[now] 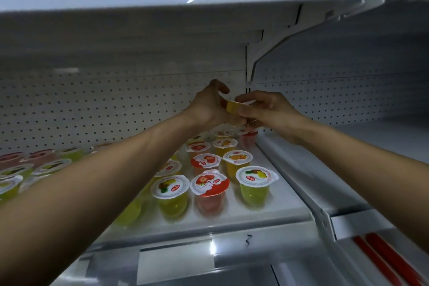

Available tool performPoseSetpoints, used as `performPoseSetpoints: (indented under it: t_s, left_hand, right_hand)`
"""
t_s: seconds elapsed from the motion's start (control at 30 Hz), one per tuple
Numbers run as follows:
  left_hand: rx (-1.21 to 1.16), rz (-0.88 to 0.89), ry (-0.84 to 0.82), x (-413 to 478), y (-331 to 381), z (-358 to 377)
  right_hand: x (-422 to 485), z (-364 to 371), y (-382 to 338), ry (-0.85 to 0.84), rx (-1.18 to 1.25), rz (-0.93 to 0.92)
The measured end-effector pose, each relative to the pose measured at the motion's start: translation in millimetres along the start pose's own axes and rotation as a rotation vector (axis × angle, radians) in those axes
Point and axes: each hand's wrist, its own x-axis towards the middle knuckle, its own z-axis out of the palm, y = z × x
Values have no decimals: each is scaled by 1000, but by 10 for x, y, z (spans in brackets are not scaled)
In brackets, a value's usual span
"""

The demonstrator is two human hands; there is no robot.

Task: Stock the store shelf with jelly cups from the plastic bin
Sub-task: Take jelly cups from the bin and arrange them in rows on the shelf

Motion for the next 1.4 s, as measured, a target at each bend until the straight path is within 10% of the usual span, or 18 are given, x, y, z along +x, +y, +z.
performPoseSetpoints:
  t_s: [0.37,0.87,1.4]
  left_hand:
    - [464,100,-293,-61,-266,120]
    - [527,106,-303,-66,-348,134]
    - [566,207,295,-1977,182,-249]
  right_hand:
    - [-191,-140,489,-24,-435,94]
    - [-147,-104,698,-55,-506,123]
    - [-1619,39,-247,153,-769,-358]
